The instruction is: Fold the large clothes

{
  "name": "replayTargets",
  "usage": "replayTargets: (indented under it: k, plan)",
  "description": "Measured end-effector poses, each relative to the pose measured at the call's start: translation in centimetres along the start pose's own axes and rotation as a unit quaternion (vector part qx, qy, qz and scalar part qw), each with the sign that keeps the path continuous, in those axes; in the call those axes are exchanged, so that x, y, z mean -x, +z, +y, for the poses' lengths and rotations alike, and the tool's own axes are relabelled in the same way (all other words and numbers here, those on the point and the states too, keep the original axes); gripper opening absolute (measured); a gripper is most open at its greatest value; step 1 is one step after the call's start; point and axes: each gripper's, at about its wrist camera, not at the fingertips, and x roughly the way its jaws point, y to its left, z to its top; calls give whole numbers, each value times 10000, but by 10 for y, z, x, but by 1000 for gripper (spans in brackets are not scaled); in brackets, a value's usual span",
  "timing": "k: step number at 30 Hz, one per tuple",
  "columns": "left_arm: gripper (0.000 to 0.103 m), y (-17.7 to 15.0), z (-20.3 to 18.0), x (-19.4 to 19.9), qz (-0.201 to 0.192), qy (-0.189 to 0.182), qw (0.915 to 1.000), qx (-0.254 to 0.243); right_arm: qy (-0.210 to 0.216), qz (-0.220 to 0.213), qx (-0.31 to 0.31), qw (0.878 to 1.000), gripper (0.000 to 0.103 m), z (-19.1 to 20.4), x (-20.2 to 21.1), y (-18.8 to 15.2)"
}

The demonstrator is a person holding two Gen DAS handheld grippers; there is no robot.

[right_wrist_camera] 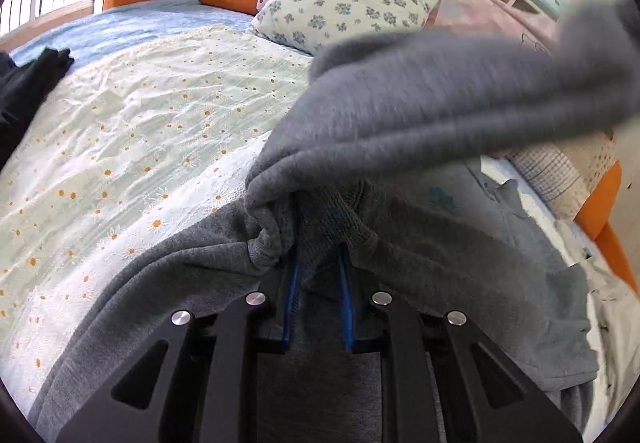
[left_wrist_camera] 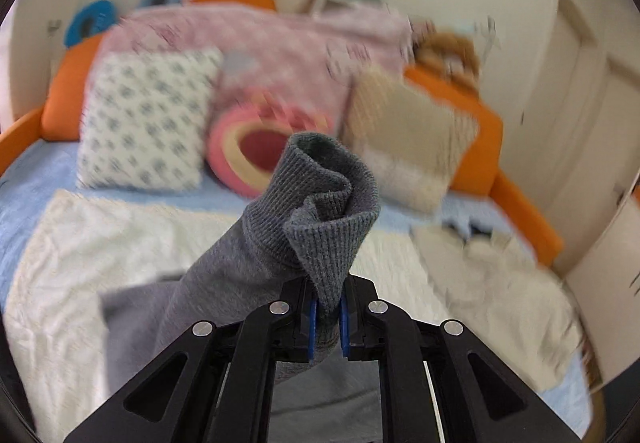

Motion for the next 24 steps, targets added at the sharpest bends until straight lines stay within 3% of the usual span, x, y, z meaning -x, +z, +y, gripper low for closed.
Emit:
replayTargets:
  k: [4, 7, 10, 15, 18, 21, 24]
  plan:
    - [13, -64, -47, -72, 565, 307, 9970, -421, -8, -25, 13, 10000, 18, 2, -1, -1]
    - [13, -109, -77, -103, 739, 454, 9920, -914, 49, -30, -38, 10000, 18, 4, 1, -1]
    - [13, -149, -99, -125, 803, 746, 9821, -1529, 141, -34, -119, 9998, 18, 2, 3, -1]
    - [16, -195, -110, -167, 1155, 1207, 9637, -2082, 121, -46, -99, 9999, 18, 4, 3, -2]
    - [15, -208, -118, -167, 988, 1398, 9522, -2529, 122, -56, -100, 9999, 19, 4, 1, 0]
    - [28, -210, -125, -161, 1136, 1360, 9474, -2667, 32, -42, -18, 10000, 19, 6, 2, -1]
    - [79, -204, -125, -139, 1423, 921, 9524, -2533, 26, -37, -10, 10000, 19, 6, 3, -2]
